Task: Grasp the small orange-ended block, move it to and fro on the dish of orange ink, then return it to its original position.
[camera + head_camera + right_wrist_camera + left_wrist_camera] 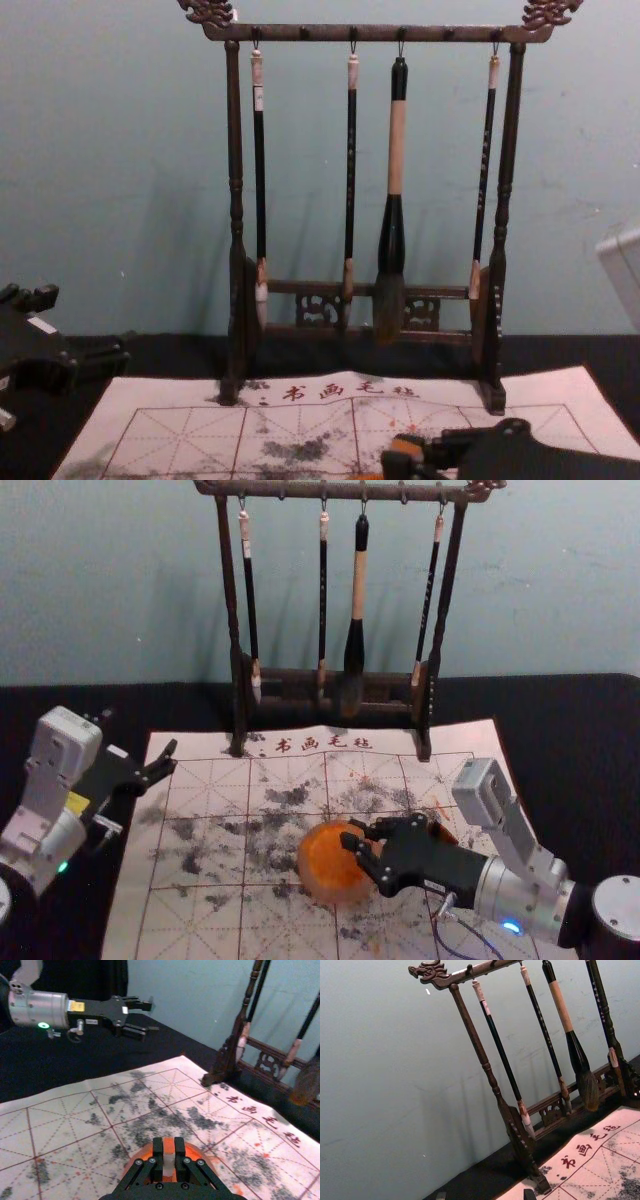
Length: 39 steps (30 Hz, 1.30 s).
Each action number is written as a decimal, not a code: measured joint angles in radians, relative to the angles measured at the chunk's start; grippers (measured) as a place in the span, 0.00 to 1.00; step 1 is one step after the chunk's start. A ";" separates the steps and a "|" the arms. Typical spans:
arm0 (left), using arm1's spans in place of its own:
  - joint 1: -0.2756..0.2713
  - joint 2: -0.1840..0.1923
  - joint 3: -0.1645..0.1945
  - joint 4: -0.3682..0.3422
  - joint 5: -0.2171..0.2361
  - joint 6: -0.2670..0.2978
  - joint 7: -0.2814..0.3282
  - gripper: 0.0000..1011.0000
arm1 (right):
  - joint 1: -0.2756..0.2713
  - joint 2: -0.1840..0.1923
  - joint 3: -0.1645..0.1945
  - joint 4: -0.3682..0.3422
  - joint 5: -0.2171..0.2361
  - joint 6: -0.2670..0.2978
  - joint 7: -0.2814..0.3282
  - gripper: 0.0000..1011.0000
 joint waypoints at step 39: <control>0.000 0.000 0.000 0.000 0.000 0.000 0.000 0.99 | 0.104 -0.069 -0.036 0.120 -0.008 -0.014 0.006 0.08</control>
